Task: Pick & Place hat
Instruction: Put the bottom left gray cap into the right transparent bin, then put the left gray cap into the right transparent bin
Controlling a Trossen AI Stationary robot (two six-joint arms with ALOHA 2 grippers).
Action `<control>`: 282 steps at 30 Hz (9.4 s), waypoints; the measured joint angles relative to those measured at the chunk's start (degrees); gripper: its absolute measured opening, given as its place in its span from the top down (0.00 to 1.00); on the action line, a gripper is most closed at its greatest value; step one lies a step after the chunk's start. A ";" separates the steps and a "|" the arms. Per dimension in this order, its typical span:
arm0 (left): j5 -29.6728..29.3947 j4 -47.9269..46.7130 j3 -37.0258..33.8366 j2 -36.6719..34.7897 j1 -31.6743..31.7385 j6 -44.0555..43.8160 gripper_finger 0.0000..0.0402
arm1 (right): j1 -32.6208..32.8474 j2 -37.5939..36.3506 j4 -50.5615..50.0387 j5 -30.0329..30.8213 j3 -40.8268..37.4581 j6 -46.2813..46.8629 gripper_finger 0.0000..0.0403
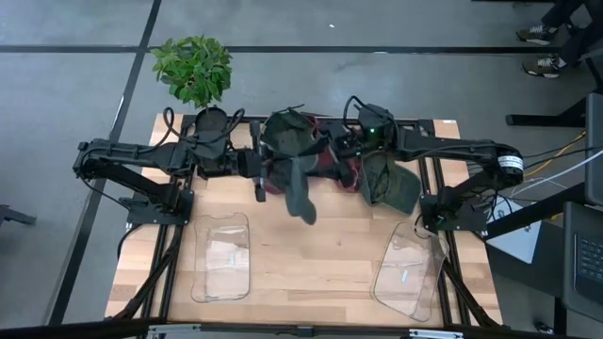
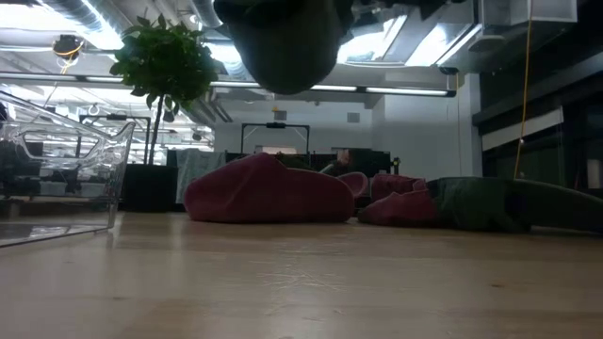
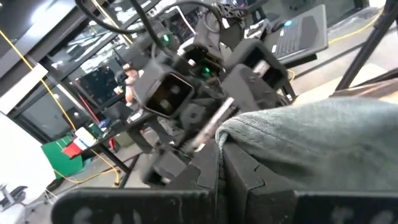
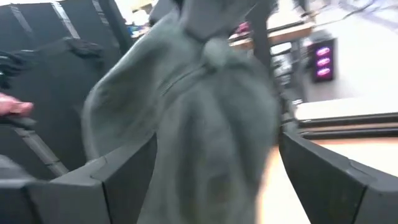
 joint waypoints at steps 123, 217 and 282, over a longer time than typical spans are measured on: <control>-9.25 -18.08 0.03 -8.60 0.15 -63.27 0.48 | 66.22 -12.55 -72.90 61.58 -8.47 63.94 0.99; -12.77 -20.63 0.06 -5.21 0.17 -52.93 0.48 | 12.64 -17.14 -27.53 40.13 -7.00 -3.18 0.47; -23.93 -39.50 0.05 4.28 14.64 -35.33 0.48 | -14.61 30.38 -52.87 33.08 24.72 9.44 0.57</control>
